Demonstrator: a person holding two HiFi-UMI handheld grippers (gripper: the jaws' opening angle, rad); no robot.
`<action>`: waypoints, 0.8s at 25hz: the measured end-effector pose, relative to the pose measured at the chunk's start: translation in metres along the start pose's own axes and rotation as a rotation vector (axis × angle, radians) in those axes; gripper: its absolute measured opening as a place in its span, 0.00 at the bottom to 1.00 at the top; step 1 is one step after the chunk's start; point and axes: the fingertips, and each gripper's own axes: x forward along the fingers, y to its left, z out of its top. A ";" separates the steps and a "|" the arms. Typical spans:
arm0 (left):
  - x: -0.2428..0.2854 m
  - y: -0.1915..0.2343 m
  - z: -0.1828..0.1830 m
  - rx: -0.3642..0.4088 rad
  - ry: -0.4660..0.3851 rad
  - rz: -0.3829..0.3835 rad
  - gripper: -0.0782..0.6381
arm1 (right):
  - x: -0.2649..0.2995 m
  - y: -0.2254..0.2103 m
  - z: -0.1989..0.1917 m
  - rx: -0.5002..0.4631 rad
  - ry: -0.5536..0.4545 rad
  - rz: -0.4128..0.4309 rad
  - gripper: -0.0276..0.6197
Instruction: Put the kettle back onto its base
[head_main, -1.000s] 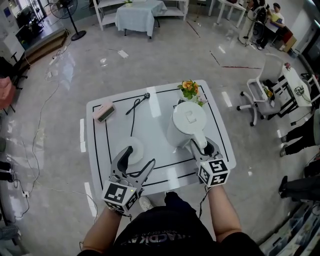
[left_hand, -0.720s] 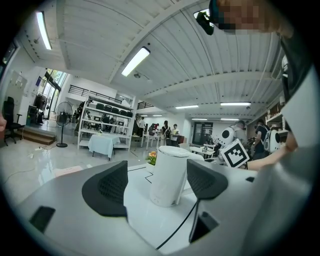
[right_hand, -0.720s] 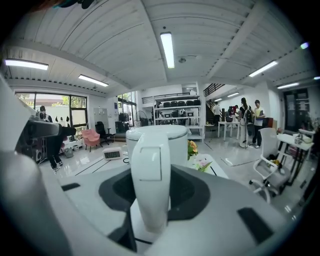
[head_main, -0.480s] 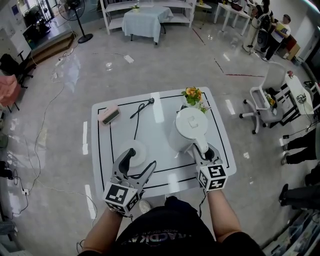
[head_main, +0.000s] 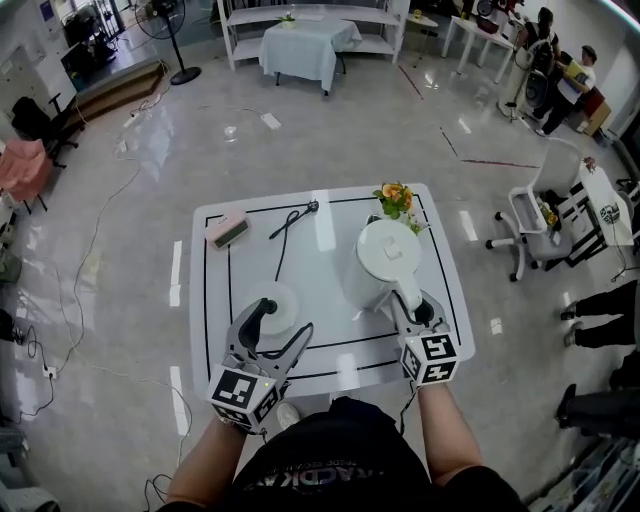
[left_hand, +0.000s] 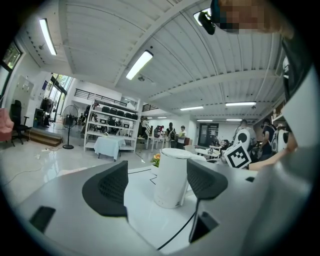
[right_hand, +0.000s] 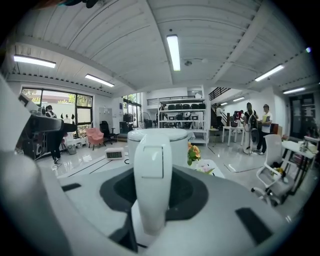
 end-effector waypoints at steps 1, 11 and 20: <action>-0.001 0.001 0.000 -0.002 -0.001 0.005 0.61 | 0.001 0.001 0.001 -0.008 -0.001 0.003 0.23; -0.014 0.021 -0.001 -0.023 -0.021 0.081 0.61 | 0.020 0.031 0.023 -0.076 -0.017 0.101 0.23; -0.058 0.048 0.004 -0.032 -0.047 0.184 0.61 | 0.040 0.095 0.060 -0.093 -0.077 0.234 0.23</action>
